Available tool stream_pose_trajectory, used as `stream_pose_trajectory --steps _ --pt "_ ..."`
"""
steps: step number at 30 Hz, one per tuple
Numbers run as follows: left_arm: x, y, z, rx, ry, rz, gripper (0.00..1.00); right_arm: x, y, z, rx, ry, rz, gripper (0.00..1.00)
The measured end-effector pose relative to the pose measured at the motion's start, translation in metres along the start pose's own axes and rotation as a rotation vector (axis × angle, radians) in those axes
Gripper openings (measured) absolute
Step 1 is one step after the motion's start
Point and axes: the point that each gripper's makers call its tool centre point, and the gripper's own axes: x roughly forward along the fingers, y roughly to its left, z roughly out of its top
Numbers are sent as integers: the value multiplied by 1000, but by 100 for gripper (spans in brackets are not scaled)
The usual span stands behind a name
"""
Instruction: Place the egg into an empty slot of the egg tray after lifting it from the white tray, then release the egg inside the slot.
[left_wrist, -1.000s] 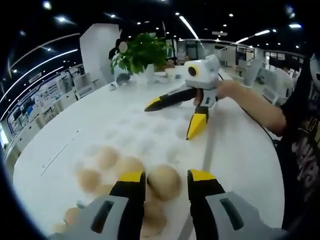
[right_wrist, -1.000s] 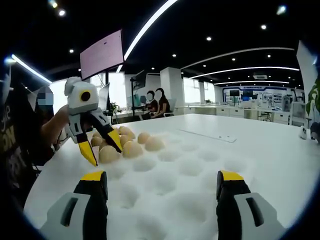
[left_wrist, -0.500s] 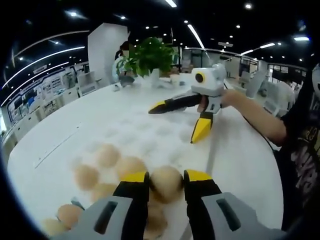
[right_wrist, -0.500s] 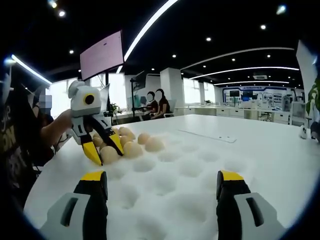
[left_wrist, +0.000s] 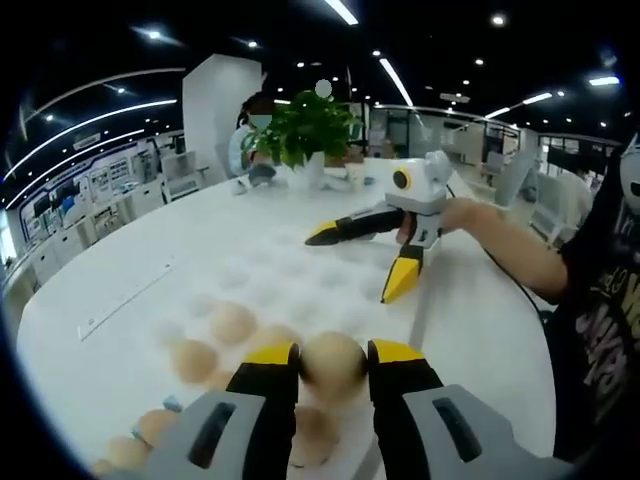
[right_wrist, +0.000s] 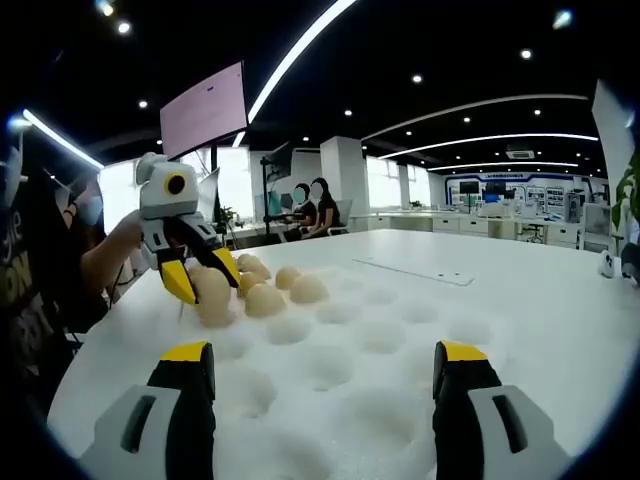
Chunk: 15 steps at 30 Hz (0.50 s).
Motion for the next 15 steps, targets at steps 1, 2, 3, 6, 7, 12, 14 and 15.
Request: stream_pose_trajectory --steps 1,2,3,6,7,12,14,15 --pt "-2 0 1 -1 -3 2 27 0 0 0 0 -1 0 94" --pt "-3 0 1 -2 -6 5 27 0 0 0 0 -1 0 94" --pt "-6 0 2 -1 -9 10 27 0 0 0 -1 -1 0 94" --pt "-11 0 2 -2 -12 20 27 -1 1 0 -1 -3 2 94" --pt "-13 0 3 -8 -17 20 27 -1 1 0 -2 -3 3 94" --pt "-21 -1 5 -12 -31 25 27 -1 1 -1 -5 -1 5 95" --pt "-23 -2 5 -12 -34 28 27 -1 1 -1 -7 1 4 95" --pt "-23 -2 5 -13 -35 29 27 -1 1 -1 -9 2 3 95"
